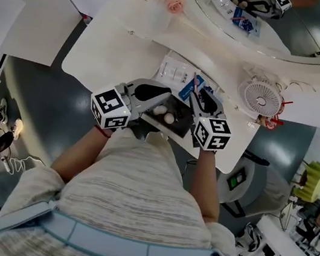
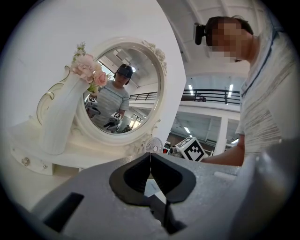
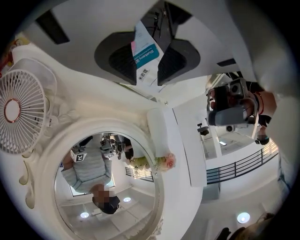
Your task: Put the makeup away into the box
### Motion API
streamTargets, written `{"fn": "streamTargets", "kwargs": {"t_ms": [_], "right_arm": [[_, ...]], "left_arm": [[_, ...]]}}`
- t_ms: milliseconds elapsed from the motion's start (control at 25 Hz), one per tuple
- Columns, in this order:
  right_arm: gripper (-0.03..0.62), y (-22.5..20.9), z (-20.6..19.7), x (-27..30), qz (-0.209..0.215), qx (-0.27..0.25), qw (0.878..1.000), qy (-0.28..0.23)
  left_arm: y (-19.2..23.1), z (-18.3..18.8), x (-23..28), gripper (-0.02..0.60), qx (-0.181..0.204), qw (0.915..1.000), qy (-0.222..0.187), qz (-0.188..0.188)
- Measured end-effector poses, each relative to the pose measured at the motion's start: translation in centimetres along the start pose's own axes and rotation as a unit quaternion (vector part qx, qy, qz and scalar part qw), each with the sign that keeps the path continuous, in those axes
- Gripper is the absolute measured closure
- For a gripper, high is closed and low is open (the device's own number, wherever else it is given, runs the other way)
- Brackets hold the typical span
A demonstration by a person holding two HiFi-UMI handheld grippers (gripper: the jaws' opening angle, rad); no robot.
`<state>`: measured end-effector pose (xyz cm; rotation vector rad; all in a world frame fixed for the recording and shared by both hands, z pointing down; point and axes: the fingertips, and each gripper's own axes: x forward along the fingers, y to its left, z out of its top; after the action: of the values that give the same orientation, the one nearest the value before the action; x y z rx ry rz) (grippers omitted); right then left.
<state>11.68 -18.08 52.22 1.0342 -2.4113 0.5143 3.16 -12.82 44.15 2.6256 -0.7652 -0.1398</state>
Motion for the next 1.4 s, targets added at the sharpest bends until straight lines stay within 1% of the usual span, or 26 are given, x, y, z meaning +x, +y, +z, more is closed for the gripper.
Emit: {"fn": "streamTargets", "kwargs": {"t_ms": [360, 720, 1400], "right_arm": [[0.491, -1.2, -1.9, 1.8, -0.016, -0.008, 0.999, 0.044], [0.491, -2.4, -3.5, 3.1, -0.036, -0.01, 0.997, 0.075], [0.491, -3.4, -5.1, 4.5, -0.055, -0.02, 0.992, 0.108]], "left_arm": [[0.4, -0.4, -1.0, 0.566, -0.005, 0.9998, -0.002, 0.017], [0.3, -0.6, -1.1, 0.566, -0.004, 0.9998, -0.002, 0.018], [-0.1, -0.8, -1.5, 0.566, -0.002, 0.9997, 0.002, 0.023]]}}
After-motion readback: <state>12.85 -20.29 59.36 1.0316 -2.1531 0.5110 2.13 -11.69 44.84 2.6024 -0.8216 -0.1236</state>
